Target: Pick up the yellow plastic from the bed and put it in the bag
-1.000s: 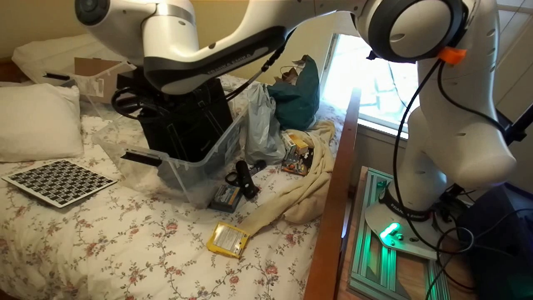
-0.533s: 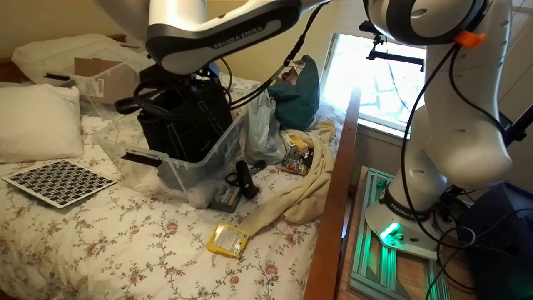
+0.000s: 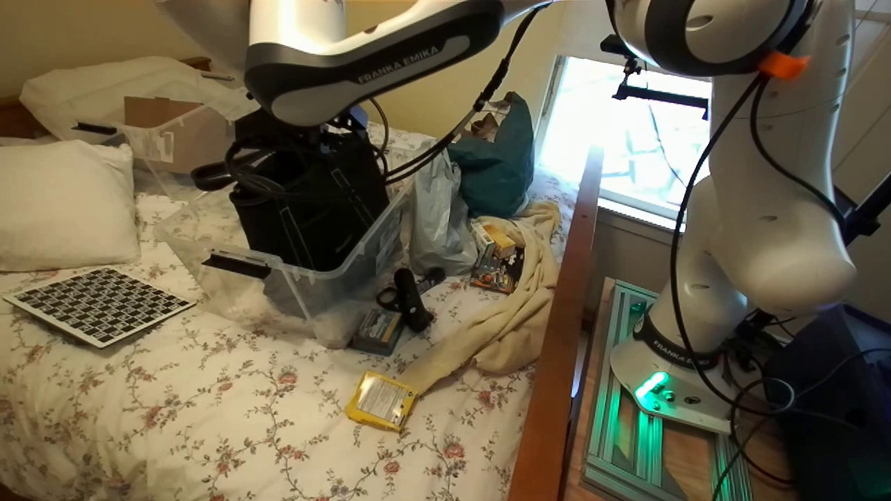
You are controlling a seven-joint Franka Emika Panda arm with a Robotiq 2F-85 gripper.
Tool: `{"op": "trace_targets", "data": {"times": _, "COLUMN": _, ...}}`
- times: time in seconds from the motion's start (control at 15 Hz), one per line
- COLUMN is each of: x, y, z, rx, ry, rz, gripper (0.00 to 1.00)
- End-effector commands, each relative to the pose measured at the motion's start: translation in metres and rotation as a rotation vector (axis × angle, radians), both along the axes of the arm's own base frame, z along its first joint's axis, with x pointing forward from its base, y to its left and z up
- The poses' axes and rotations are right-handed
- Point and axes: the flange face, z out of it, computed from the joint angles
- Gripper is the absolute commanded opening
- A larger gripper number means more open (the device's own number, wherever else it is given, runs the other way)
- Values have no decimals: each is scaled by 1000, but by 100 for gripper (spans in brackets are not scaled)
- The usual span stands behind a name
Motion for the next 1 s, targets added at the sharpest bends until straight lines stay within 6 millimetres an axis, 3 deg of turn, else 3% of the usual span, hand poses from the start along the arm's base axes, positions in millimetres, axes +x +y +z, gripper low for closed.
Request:
{"op": "trace_targets", "data": {"times": 0.0, "x": 0, "y": 1, "z": 1, "rx": 0, "ry": 1, "rz": -1, "gripper": 100}}
{"op": "trace_targets", "data": {"times": 0.13, "x": 0, "y": 1, "z": 1, "rx": 0, "ry": 1, "rz": -1, "gripper": 100}}
{"op": "trace_targets", "data": {"times": 0.33, "x": -15, "y": 22, "z": 19, "rx": -53, "ry": 18, "rz": 202, "gripper": 100}}
{"op": "trace_targets", "data": {"times": 0.93, "x": -58, "y": 47, "z": 39, "rx": 159, "ry": 189, "rz": 476, "gripper": 100}}
